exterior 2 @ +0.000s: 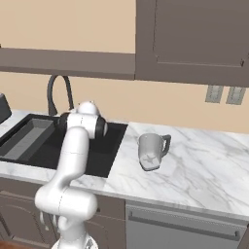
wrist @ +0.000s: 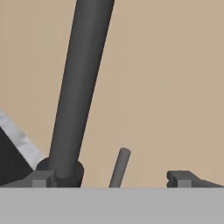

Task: Turn on the sink faucet and place the jug under the water for a few seconds to fill it up.

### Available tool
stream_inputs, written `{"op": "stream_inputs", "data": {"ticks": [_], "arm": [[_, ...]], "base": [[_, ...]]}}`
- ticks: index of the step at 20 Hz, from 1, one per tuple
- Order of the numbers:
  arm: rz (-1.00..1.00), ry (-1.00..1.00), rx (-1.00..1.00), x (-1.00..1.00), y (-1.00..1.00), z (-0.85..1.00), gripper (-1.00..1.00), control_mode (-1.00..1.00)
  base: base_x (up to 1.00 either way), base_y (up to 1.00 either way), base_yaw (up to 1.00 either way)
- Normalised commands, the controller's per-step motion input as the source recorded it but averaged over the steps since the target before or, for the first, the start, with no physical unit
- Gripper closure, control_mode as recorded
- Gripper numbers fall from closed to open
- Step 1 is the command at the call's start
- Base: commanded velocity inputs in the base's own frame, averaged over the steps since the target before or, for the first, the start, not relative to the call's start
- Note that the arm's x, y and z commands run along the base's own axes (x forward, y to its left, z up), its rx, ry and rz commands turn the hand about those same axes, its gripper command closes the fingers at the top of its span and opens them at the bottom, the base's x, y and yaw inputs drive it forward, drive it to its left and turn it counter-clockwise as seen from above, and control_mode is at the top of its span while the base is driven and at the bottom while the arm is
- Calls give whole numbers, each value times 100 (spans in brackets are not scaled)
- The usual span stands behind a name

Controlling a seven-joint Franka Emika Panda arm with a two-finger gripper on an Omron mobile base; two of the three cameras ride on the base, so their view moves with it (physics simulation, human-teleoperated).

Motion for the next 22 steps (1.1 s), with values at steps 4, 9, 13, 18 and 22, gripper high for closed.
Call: {"op": "stream_inputs", "data": {"ticks": [4,9,13,18,22], "arm": [[9,-5,5,23,0,-16,-100,-100],[7,-2,3,13,0,-16,-100,-100],[7,0,4,15,0,-18,-100,-100],[6,0,3,15,0,-20,-100,-100],[4,0,1,20,0,-25,-100,-100]], "base": [[0,0,0],[0,0,0],[0,0,0],[0,0,0],[0,0,0]]}}
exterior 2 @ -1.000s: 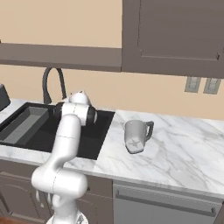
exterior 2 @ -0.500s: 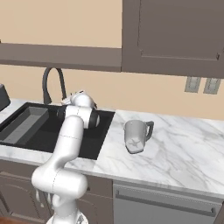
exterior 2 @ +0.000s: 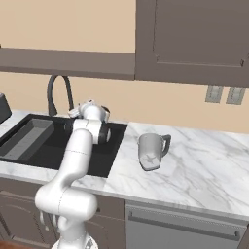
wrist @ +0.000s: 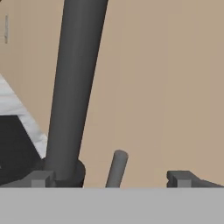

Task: Turn on the sink faucet and place the jug under the water for a few seconds to fill it up.

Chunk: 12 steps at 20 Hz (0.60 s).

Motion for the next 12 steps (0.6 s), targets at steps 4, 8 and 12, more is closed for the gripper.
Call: {"op": "stream_inputs", "data": {"ticks": [4,8,12], "arm": [[4,0,1,27,0,-28,100,-100],[2,0,2,21,0,-25,100,-100],[1,0,2,20,0,-25,100,-100]], "base": [[0,0,0],[0,0,0],[0,0,0]]}}
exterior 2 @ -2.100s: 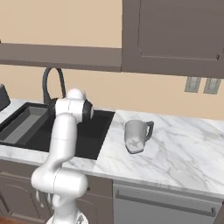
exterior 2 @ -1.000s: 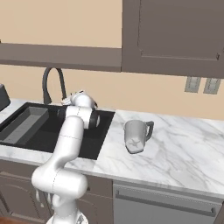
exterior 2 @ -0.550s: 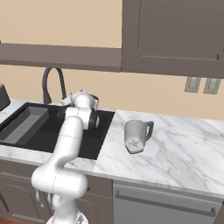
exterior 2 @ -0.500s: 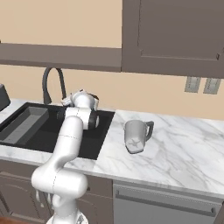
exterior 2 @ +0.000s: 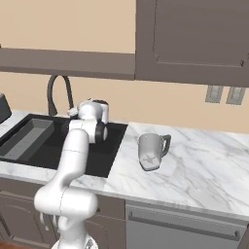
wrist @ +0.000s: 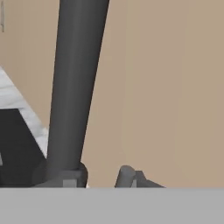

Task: Turn on the sink faucet and place the jug under the water for a few seconds to fill it up.

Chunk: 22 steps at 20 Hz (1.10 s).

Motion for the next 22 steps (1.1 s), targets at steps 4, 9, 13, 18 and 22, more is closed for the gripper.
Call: {"op": "stream_inputs", "data": {"ticks": [4,9,13,18,22], "arm": [[0,0,2,16,0,-20,100,-100],[-1,-2,3,11,-12,-11,100,-100],[-6,-1,4,13,-31,-14,100,-100],[-6,0,7,1,-50,-17,100,-100],[-5,0,10,0,-62,-5,100,-100]], "base": [[0,0,0],[0,0,0],[0,0,0],[0,0,0],[0,0,0]]}}
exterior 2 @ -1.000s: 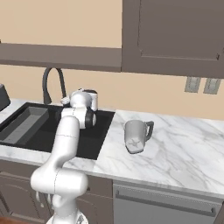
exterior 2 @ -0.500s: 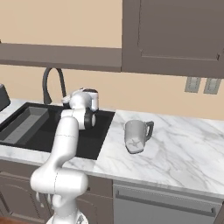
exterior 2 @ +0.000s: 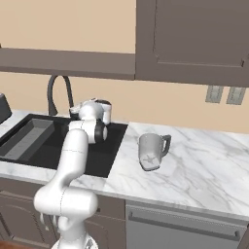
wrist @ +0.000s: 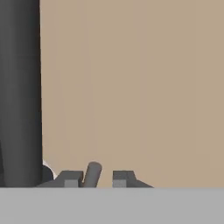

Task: Turn on the sink faucet and place the jug under the water for a few seconds to fill it up.

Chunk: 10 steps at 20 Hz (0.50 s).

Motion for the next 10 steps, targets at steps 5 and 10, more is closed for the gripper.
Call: {"op": "stream_inputs", "data": {"ticks": [5,10], "arm": [[-3,0,9,0,-64,-14,100,-100],[-2,0,12,0,-73,-21,100,-100]], "base": [[0,0,0],[0,0,0]]}}
